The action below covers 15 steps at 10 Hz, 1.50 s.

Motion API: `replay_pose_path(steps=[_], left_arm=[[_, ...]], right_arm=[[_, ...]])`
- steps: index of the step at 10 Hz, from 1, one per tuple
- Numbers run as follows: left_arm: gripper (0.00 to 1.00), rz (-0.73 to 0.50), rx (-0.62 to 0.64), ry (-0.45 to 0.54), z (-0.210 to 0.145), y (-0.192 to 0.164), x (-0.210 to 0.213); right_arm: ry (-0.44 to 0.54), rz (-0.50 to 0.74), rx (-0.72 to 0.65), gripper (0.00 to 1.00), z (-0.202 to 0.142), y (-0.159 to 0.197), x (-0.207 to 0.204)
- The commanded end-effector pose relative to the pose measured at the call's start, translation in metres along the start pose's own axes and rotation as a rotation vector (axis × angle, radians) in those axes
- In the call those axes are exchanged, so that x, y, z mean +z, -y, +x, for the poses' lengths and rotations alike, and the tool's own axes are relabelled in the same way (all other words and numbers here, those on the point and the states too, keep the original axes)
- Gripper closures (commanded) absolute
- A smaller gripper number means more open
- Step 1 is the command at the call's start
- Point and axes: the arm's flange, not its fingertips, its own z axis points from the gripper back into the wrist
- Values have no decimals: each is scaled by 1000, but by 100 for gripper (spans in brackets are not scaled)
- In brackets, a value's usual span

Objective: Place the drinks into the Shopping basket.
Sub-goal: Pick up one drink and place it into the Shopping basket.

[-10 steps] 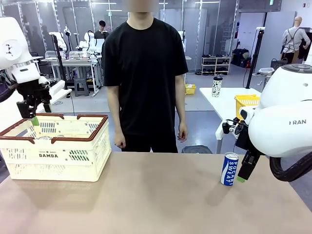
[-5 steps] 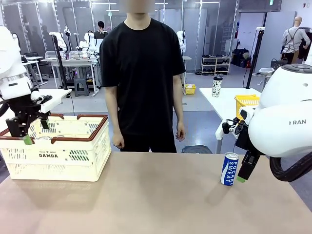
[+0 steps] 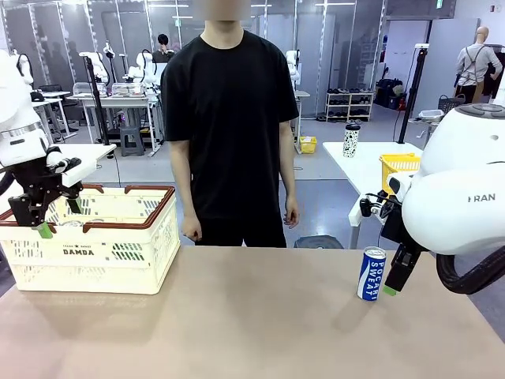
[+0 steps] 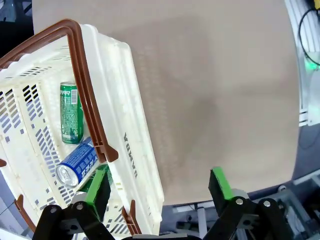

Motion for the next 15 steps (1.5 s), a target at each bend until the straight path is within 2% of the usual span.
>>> replay_pose_path(steps=[1,4,5,8,10,12,15], left_arm=[[0,0,13,-16,3,1,3],[0,0,13,-16,3,1,3],[0,0,13,-16,3,1,3],[0,0,13,-16,3,1,3],[0,0,13,-16,3,1,3],[0,0,13,-16,3,1,3],[0,0,13,-16,3,1,3]], right_arm=[[0,0,0,0,0,0,0],[25,-13,-68,0,14,49,-1],[-1,-4,-79,0,20,70,-7],[33,79,-49,0,35,110,-28],[48,138,-54,0,44,124,-42],[7,110,-80,0,47,135,-56],[12,159,-66,0,53,145,-74]])
